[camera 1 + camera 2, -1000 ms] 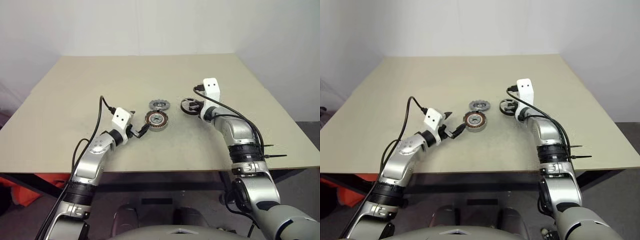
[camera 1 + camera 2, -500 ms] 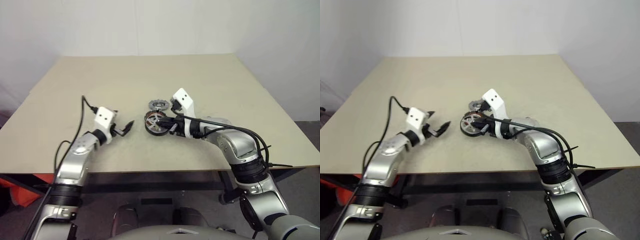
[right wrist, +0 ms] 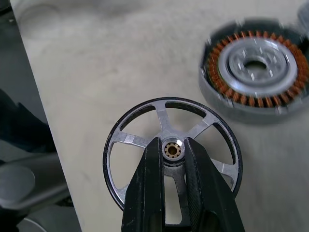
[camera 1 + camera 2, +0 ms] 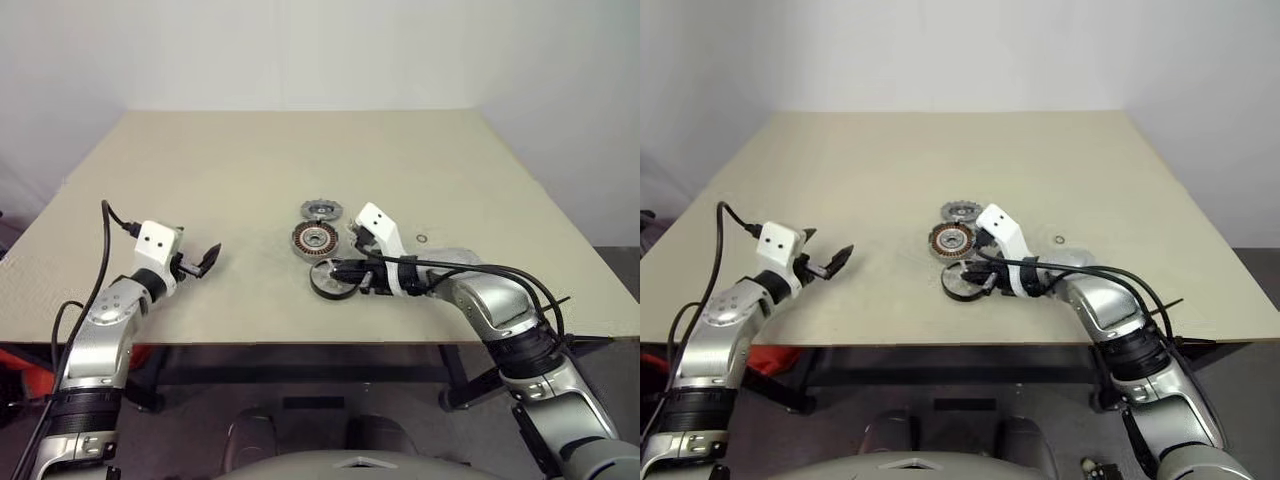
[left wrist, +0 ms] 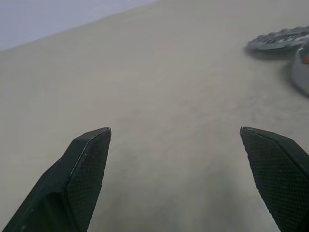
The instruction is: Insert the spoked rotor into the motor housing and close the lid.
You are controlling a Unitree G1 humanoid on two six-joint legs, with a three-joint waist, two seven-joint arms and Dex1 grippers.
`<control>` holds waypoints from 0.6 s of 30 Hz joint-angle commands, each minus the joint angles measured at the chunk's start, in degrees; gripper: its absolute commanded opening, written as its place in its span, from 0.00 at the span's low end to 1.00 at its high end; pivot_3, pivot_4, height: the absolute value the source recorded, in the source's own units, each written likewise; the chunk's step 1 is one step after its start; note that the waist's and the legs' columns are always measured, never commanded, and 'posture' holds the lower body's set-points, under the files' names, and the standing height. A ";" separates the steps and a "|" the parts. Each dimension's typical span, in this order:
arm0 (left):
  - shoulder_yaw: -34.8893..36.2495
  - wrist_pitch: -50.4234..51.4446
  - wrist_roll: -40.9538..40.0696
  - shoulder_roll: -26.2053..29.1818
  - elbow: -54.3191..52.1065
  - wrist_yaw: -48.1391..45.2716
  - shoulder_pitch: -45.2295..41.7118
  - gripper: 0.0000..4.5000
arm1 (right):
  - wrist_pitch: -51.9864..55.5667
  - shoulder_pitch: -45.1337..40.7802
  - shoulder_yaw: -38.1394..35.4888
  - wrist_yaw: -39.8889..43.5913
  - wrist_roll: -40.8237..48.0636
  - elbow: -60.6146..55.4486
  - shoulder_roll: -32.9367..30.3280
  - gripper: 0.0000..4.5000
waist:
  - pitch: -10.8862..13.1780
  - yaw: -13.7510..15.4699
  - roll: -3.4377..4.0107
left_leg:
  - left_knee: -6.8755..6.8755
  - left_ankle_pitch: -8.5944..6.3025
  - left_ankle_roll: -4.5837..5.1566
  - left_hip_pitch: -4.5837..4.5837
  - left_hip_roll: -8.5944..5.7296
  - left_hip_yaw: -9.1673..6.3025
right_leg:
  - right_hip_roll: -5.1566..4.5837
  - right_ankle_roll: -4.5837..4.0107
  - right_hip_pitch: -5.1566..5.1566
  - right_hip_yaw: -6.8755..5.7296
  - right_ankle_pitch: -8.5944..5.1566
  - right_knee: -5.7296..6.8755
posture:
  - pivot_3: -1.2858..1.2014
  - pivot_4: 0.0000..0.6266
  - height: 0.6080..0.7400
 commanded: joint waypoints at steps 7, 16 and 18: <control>-0.59 -0.12 -0.19 0.31 -0.91 -0.26 -2.51 1.00 | 0.11 1.20 -0.25 -0.96 0.56 -3.93 0.56 0.06 | -0.01 0.04 -0.01 | 0.01 0.01 -0.01 0.00 -0.02 0.01 | -0.03 0.00 0.01 0.01 0.00 0.00 | 0.52 0.00 1.00; -1.40 -0.43 0.05 0.43 -0.04 -0.81 -3.38 1.00 | -0.89 1.02 0.72 -1.91 -0.13 -1.08 3.59 0.06 | -0.01 0.02 -0.01 | 0.01 0.01 0.00 -0.01 -0.01 0.01 | -0.03 0.00 0.00 0.01 0.00 0.00 | 0.52 0.00 1.00; -1.42 -0.50 0.12 0.45 0.10 -0.87 -3.50 1.00 | -1.36 0.62 0.96 -2.04 -0.64 0.14 4.16 0.06 | -0.01 0.02 -0.01 | 0.01 0.01 -0.01 -0.01 -0.02 0.01 | -0.04 0.00 0.00 0.02 0.00 0.01 | 0.52 0.00 1.00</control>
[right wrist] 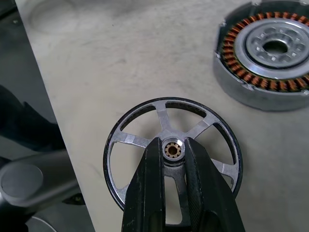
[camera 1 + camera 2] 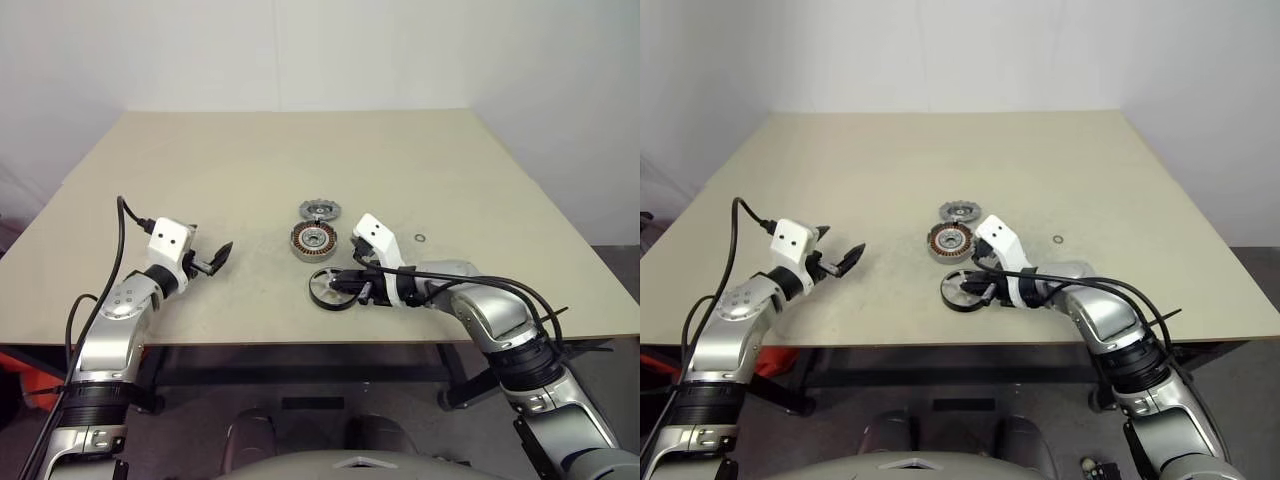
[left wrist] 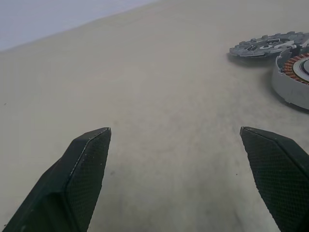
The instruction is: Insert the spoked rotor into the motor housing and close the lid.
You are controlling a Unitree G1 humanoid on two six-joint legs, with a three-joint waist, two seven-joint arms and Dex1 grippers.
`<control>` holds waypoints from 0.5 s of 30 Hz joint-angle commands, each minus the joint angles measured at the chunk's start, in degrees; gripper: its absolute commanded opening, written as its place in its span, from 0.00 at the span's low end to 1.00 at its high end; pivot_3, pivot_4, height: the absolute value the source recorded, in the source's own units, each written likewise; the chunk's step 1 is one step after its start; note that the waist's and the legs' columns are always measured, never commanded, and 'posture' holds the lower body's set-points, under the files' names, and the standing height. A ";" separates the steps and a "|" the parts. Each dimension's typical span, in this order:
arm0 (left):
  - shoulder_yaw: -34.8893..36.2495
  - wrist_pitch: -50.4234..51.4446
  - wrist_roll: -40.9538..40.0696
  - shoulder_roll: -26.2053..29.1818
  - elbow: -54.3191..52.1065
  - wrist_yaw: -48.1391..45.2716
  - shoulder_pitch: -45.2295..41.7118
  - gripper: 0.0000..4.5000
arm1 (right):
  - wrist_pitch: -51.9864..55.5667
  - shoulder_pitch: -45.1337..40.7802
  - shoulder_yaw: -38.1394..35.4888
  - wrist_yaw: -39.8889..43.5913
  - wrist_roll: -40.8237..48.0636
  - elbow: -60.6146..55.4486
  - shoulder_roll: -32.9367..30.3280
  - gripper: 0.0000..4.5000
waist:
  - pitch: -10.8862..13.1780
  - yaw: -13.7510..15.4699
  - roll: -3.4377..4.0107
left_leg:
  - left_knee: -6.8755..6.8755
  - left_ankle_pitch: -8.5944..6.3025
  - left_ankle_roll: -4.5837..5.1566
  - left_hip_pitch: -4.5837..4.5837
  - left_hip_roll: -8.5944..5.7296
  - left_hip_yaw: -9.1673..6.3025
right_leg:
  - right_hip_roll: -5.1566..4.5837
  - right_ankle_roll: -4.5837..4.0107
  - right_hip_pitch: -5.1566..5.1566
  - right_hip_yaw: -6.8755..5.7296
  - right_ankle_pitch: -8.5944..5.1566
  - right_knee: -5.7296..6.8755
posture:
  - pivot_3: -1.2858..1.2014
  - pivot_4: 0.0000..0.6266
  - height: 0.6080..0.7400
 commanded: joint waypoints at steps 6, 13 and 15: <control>0.20 -0.89 0.21 0.71 -0.87 -0.27 -1.60 1.00 | -1.75 -2.33 -0.30 0.06 -0.32 2.27 1.55 0.06 | 0.00 -0.02 -0.01 | 0.01 0.00 0.00 0.01 0.01 0.00 | 0.01 0.00 0.01 0.00 0.00 0.02 | 0.52 0.00 1.00; 0.36 -1.09 0.38 0.73 -0.59 -0.18 -1.79 1.00 | -4.19 -3.10 -0.46 0.61 -1.15 1.39 0.88 0.49 | 0.00 0.00 -0.01 | 0.01 0.00 -0.01 0.01 0.00 -0.01 | 0.00 -0.01 0.01 0.00 0.00 0.03 | 0.52 0.00 1.00; 0.27 -1.16 0.46 0.67 -0.46 -0.17 -1.89 1.00 | -4.07 -3.47 -0.84 0.79 -0.92 1.20 0.62 0.49 | 0.00 -0.01 -0.01 | 0.01 0.00 -0.01 0.01 0.00 0.00 | 0.00 -0.01 0.01 0.00 0.00 0.03 | 0.52 0.00 1.00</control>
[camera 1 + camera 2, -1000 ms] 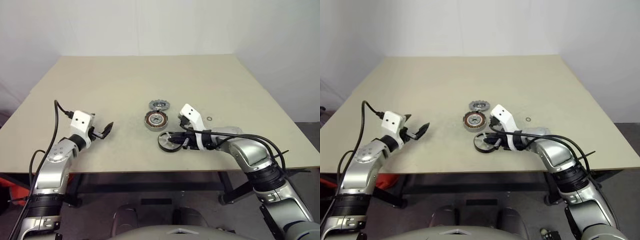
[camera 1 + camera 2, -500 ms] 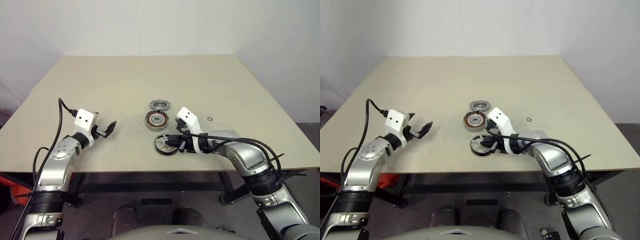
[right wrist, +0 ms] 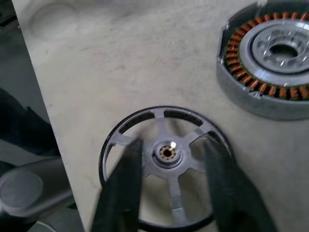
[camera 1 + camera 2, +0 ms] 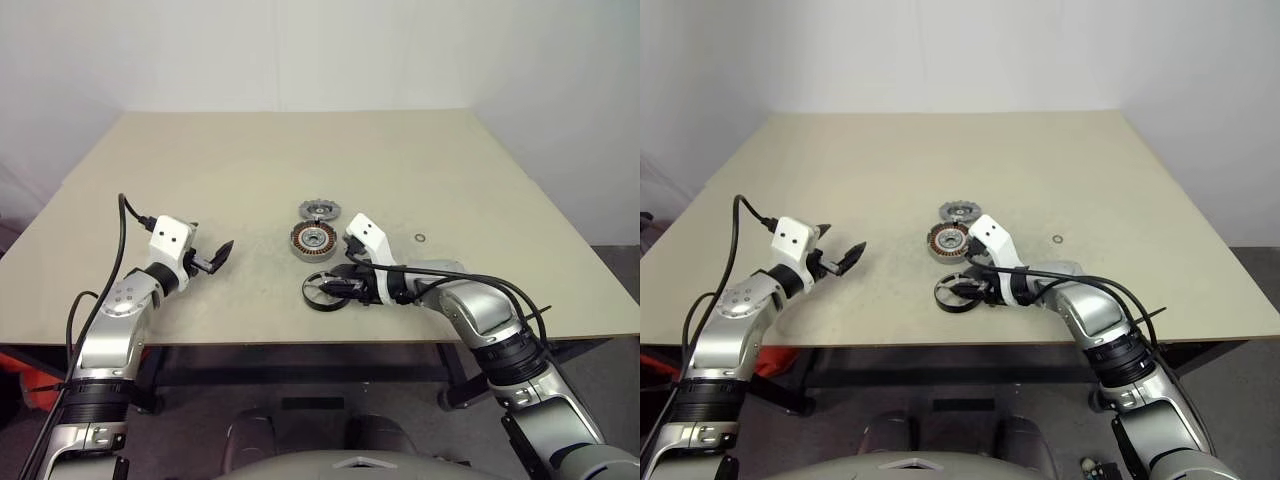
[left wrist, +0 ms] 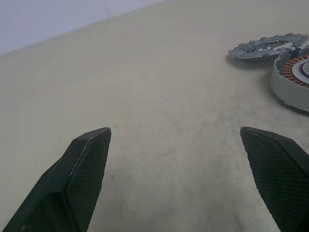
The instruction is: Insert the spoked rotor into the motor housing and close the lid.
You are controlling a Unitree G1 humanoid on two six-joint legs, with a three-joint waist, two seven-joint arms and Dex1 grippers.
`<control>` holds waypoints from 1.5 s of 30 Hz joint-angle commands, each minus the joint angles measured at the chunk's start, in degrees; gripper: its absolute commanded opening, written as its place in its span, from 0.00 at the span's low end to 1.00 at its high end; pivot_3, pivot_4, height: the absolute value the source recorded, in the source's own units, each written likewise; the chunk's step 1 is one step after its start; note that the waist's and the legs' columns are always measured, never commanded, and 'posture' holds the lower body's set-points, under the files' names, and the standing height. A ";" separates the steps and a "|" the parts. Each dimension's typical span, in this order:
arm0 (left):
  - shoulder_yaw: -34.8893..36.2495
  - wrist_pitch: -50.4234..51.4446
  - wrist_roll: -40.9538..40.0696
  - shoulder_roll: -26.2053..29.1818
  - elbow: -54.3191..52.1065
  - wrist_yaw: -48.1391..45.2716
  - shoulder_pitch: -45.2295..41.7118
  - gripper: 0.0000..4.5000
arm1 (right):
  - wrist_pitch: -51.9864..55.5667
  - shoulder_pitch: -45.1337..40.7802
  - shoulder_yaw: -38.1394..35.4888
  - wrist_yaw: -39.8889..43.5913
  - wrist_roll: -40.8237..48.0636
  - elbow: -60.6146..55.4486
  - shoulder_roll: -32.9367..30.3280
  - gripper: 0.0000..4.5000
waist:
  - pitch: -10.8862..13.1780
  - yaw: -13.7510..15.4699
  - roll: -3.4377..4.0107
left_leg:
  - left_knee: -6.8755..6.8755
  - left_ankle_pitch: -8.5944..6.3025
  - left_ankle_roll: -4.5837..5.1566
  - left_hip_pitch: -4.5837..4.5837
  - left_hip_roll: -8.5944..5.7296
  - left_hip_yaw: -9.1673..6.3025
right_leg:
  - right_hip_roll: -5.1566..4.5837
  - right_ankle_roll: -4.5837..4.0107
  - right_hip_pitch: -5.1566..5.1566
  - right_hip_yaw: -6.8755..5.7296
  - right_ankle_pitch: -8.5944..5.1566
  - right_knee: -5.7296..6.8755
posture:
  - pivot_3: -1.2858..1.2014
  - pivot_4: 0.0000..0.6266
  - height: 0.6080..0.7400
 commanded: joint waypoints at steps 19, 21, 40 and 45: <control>-6.36 -0.89 0.51 -4.88 -0.63 -0.28 -4.56 1.00 | -18.89 -13.92 -3.89 -9.11 -10.79 22.59 6.87 0.49 | 0.00 -0.10 -0.01 | 0.08 0.01 -0.02 -0.03 0.00 0.01 | 0.00 -0.05 -0.03 -0.01 0.03 0.08 | 0.52 0.00 1.00; -6.90 -0.92 0.66 -5.17 -0.52 -0.17 -5.10 1.00 | -21.96 -14.43 -1.85 -8.26 -13.59 24.45 6.66 0.49 | 0.00 -0.10 -0.01 | 0.07 0.00 0.00 -0.05 0.00 0.01 | 0.00 -0.08 -0.03 -0.01 0.05 0.06 | 0.52 0.00 1.00; -7.86 -3.19 1.11 -6.94 2.77 0.58 -7.13 1.00 | -74.96 -37.82 14.78 28.92 -33.69 50.61 -6.61 0.49 | -0.01 -0.23 -0.11 | 0.30 -0.09 0.16 -0.17 0.01 0.04 | -0.03 -0.49 -0.02 -0.05 0.27 0.11 | 0.52 0.00 1.00; -7.88 -3.10 1.23 -7.46 1.09 1.21 -5.55 1.00 | -79.76 -43.30 17.90 21.38 -41.99 64.31 -0.76 0.49 | 0.00 -0.90 -0.10 | 0.43 -0.10 0.19 -0.67 0.02 0.02 | -0.02 -0.64 -0.51 -0.12 0.36 0.22 | 0.52 0.00 1.00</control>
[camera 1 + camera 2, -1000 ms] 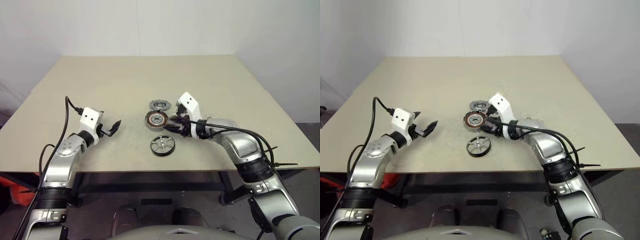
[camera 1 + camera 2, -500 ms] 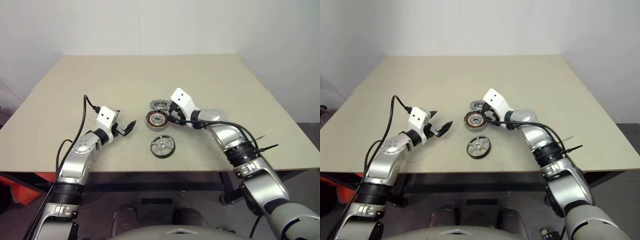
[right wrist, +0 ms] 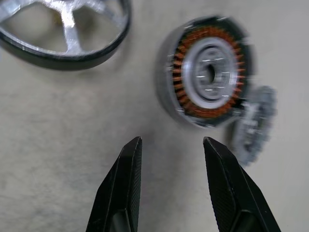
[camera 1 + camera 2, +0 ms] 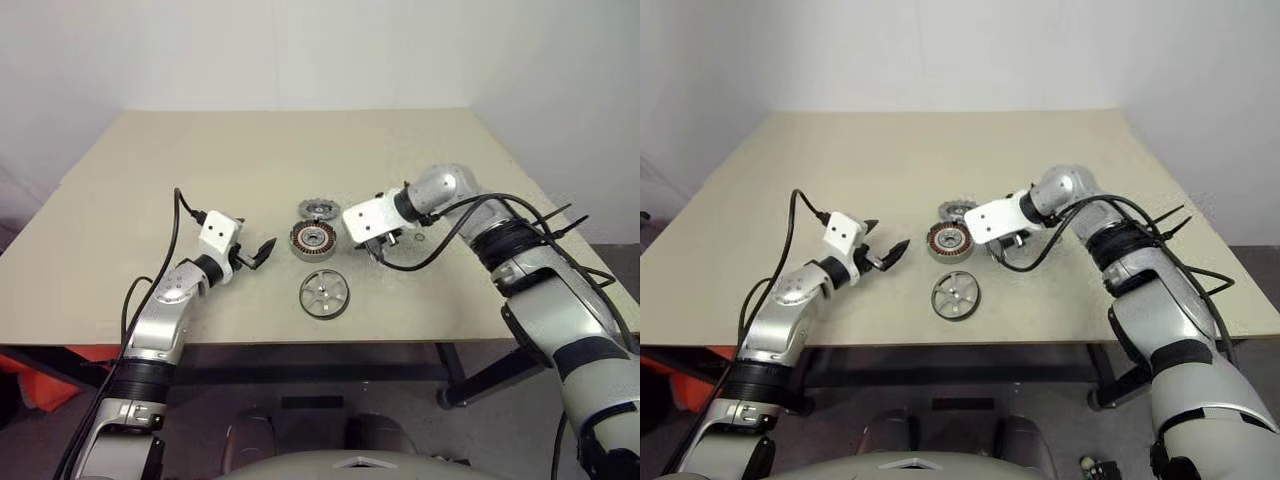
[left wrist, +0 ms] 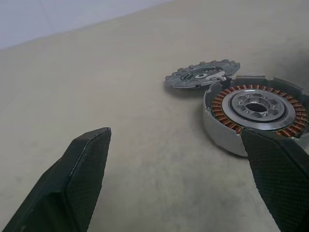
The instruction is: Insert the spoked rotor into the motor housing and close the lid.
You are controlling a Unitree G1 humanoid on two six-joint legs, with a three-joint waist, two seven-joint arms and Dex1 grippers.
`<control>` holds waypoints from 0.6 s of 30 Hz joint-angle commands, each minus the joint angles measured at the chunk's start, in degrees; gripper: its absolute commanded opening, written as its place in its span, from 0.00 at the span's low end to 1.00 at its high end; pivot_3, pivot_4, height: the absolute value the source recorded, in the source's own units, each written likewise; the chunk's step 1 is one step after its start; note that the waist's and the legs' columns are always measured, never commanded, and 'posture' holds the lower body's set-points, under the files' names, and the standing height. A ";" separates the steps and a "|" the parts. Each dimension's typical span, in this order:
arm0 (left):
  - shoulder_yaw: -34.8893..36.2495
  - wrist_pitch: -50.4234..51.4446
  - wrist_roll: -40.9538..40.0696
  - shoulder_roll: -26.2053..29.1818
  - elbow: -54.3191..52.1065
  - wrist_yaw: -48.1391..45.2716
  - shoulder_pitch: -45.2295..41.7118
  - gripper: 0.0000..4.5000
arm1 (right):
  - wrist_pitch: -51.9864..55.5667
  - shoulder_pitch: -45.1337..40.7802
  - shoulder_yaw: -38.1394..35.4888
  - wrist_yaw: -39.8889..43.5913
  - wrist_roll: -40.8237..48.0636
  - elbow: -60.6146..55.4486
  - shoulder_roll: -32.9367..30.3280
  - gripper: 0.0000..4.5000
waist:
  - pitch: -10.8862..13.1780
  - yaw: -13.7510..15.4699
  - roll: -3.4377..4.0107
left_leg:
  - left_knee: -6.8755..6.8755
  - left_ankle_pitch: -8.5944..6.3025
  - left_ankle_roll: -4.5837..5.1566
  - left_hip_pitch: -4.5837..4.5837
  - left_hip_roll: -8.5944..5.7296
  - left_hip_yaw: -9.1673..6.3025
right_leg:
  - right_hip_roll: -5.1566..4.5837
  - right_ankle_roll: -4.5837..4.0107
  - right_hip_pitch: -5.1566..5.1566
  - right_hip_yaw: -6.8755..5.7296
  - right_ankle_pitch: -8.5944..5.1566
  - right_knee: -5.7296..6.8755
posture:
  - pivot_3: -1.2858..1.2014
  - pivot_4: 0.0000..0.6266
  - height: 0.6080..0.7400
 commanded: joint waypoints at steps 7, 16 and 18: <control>0.49 -0.66 0.00 -0.12 -3.60 0.92 0.63 1.00 | -6.25 -8.67 1.12 -10.72 -9.38 15.67 7.90 0.49 | 0.02 -0.92 0.03 | 0.74 -0.24 0.37 -0.69 0.06 -0.04 | -0.03 -0.14 -0.45 -0.15 -0.03 0.38 | 0.52 0.00 1.00; 1.07 -0.63 -0.06 0.69 -3.60 1.08 0.64 1.00 | -8.46 -8.06 1.76 -13.89 -13.93 20.23 10.49 0.49 | 0.04 -1.01 0.06 | 0.82 -0.25 0.39 -0.58 0.06 -0.04 | -0.04 -0.14 -0.45 -0.10 -0.03 0.62 | 0.52 0.00 1.00; 1.08 -0.69 -0.05 0.72 -3.67 1.12 0.76 1.00 | -8.52 -8.00 1.79 -14.62 -14.52 20.82 10.82 0.49 | 0.04 -1.01 0.05 | 0.82 -0.25 0.39 -0.57 0.06 -0.03 | -0.04 -0.14 -0.45 -0.09 -0.03 0.63 | 0.52 0.00 1.00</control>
